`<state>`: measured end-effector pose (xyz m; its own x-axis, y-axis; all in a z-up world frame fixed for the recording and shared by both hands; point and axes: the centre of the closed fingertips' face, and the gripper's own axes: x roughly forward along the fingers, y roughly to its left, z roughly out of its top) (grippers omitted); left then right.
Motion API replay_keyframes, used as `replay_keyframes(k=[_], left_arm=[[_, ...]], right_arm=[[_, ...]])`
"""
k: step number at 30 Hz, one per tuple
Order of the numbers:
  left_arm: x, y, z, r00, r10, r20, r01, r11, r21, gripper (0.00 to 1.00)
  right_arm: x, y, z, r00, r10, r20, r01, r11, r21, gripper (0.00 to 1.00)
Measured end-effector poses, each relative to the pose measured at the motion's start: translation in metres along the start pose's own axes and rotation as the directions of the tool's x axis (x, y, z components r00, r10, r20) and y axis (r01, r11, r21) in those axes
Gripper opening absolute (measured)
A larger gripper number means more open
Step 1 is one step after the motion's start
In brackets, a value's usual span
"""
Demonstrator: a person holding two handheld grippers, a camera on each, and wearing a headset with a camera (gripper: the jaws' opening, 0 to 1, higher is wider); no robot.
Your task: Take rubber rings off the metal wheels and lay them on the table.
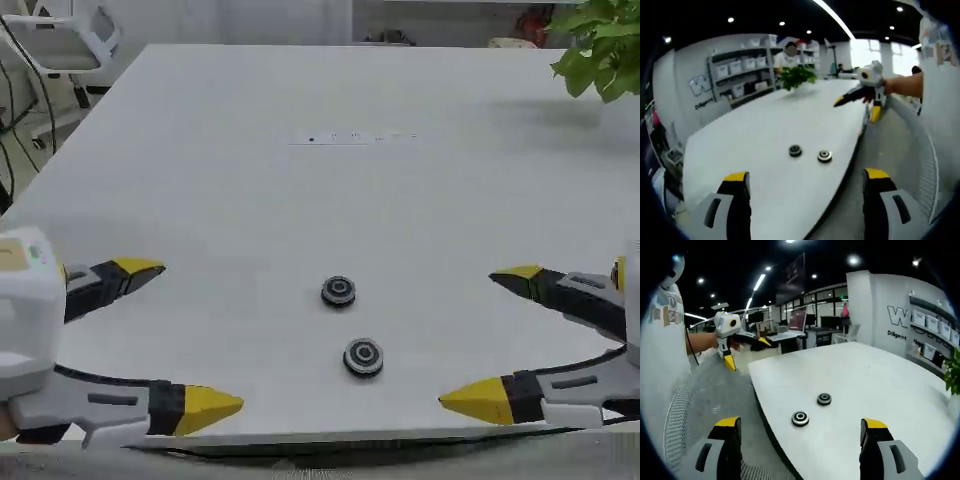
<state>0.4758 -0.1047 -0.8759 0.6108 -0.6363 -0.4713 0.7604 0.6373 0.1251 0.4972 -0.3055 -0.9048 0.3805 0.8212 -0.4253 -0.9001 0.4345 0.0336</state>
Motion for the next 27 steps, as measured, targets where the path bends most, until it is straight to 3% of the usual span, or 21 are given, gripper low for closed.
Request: replay_keyframes(k=[10,18,27], left_arm=[[0.0014,0.0056,-0.0006,1.0000,0.005,-0.002,-0.005,1.000,-0.005,0.93],[0.0034,0.0027,-0.0055,1.0000,-0.004,-0.007,0.004,1.000,-0.014,0.93],[0.0047,0.0051,-0.0030,1.0000,-0.008,0.001,0.008,1.000,-0.013,0.92]], right_arm=[[0.0076,-0.0028,0.0004,0.9999,0.016,0.003,-0.016,1.000,-0.001,0.99],[0.0089,-0.0002,-0.0025,0.9997,0.025,-0.008,-0.025,1.000,0.001,0.99],[0.0084,-0.0032,-0.0019,0.9998,0.018,-0.004,-0.018,1.000,0.000,0.99]])
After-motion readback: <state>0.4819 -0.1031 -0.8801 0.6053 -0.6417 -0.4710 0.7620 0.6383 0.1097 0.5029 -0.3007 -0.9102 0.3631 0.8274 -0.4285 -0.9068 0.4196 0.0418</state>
